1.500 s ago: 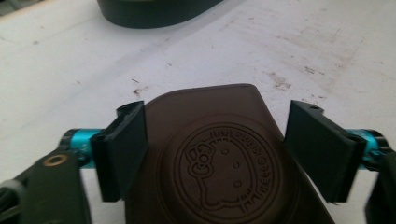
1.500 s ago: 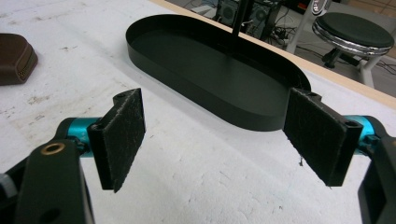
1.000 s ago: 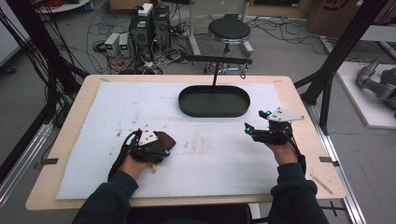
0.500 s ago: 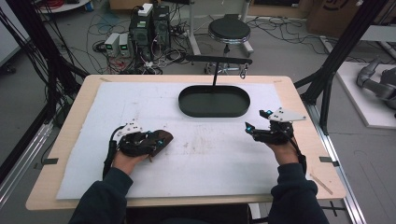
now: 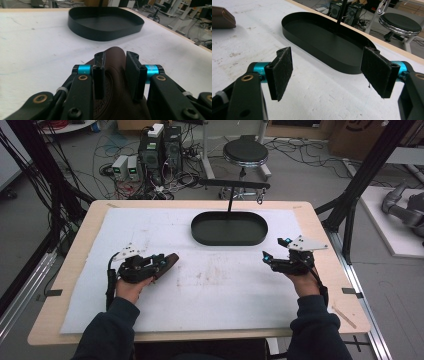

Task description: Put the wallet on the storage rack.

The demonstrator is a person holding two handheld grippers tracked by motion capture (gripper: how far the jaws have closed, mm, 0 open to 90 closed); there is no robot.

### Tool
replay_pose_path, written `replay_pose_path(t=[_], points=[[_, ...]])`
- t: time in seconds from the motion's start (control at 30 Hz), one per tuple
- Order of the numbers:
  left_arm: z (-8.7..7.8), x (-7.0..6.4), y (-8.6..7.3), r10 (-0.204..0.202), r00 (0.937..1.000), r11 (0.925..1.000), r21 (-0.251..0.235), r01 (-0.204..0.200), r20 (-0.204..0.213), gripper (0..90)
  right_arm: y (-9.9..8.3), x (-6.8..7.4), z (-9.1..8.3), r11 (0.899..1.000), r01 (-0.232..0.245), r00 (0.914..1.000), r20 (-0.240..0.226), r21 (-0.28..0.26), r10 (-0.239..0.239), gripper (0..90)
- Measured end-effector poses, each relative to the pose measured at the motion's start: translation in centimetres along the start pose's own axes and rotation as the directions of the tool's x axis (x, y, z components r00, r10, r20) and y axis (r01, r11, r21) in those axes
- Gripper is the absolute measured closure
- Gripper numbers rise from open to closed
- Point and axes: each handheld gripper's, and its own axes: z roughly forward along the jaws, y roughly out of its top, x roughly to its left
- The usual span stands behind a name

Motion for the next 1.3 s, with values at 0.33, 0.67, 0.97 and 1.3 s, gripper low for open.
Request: replay_pose_path(t=[0.33, 0.67, 0.97, 1.3], points=[[-1.3, 2.3, 0.9, -0.012, 0.9949, 0.9994, -0.035, 0.009, -0.100, 72.7, 0.0, 0.0, 0.1, 1.000, -0.002, 1.0000, 0.005, 0.005, 0.002, 26.5], [-1.4, 2.3, 0.9, -0.005, 0.9902, 0.9993, -0.036, 0.000, -0.140, 63.0, 0.0, 0.1, 0.2, 1.000, 0.001, 1.0000, 0.002, 0.009, -0.001, 26.5], [-1.3, 2.1, 0.9, 0.000, 0.9911, 0.9991, -0.042, -0.006, -0.133, 55.9, 0.0, 0.1, 0.2, 1.000, 0.003, 1.0000, 0.003, 0.012, -0.003, 26.5], [-1.4, 2.1, 1.0, 0.000, 0.9891, 0.9988, -0.049, -0.008, -0.148, 53.9, 0.0, 0.1, 0.2, 1.000, 0.003, 1.0000, 0.001, 0.011, -0.003, 26.5]])
